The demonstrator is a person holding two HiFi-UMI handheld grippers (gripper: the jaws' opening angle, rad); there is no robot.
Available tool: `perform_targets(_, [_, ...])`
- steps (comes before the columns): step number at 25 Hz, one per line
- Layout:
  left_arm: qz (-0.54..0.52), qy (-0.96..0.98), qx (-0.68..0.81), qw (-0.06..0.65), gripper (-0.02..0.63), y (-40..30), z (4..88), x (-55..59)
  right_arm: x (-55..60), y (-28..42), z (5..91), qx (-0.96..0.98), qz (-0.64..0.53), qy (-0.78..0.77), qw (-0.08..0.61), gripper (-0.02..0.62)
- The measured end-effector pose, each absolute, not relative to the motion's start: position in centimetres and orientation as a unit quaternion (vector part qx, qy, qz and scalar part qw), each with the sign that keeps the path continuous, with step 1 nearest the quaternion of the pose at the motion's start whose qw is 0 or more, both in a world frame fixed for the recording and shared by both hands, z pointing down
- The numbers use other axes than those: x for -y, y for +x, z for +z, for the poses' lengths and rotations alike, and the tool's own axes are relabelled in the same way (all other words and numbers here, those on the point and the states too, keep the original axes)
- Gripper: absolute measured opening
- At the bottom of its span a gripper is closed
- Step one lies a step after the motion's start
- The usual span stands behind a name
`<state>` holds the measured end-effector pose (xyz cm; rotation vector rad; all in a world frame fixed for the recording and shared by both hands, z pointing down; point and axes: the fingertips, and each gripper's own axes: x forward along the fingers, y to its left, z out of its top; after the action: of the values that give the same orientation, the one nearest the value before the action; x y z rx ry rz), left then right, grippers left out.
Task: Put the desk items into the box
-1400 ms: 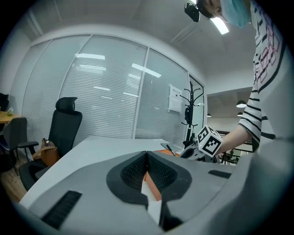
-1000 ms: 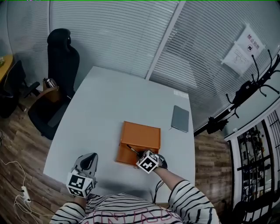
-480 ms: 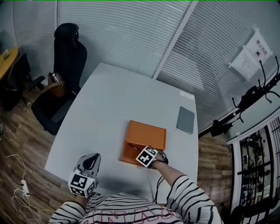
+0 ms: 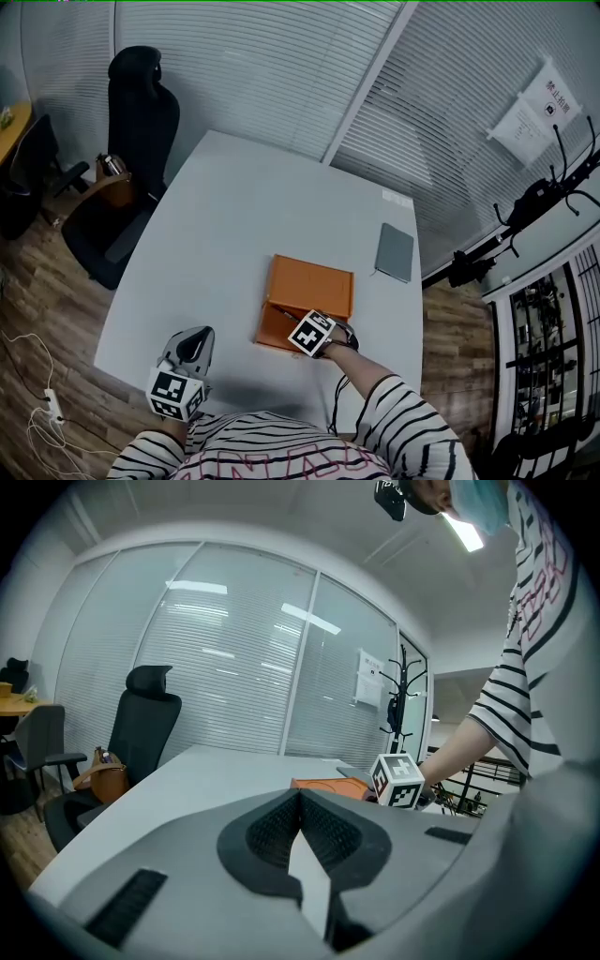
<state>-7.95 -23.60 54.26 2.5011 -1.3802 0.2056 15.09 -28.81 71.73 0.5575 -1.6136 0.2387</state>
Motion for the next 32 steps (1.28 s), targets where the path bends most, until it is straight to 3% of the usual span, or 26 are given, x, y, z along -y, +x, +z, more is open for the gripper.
perform_targets(21, [0.072, 0.862, 0.48, 0.147, 0.021, -7.9, 55.0, 22.6, 28.8, 15.4, 71.6, 0.722, 0.105, 0.27, 0.628, 0.077])
perform_targets(32, [0.075, 0.867, 0.471, 0.146, 0.021, -7.5, 54.9, 21.9, 28.6, 15.1, 70.9, 0.732, 0.1, 0.292, 0.607, 0.14])
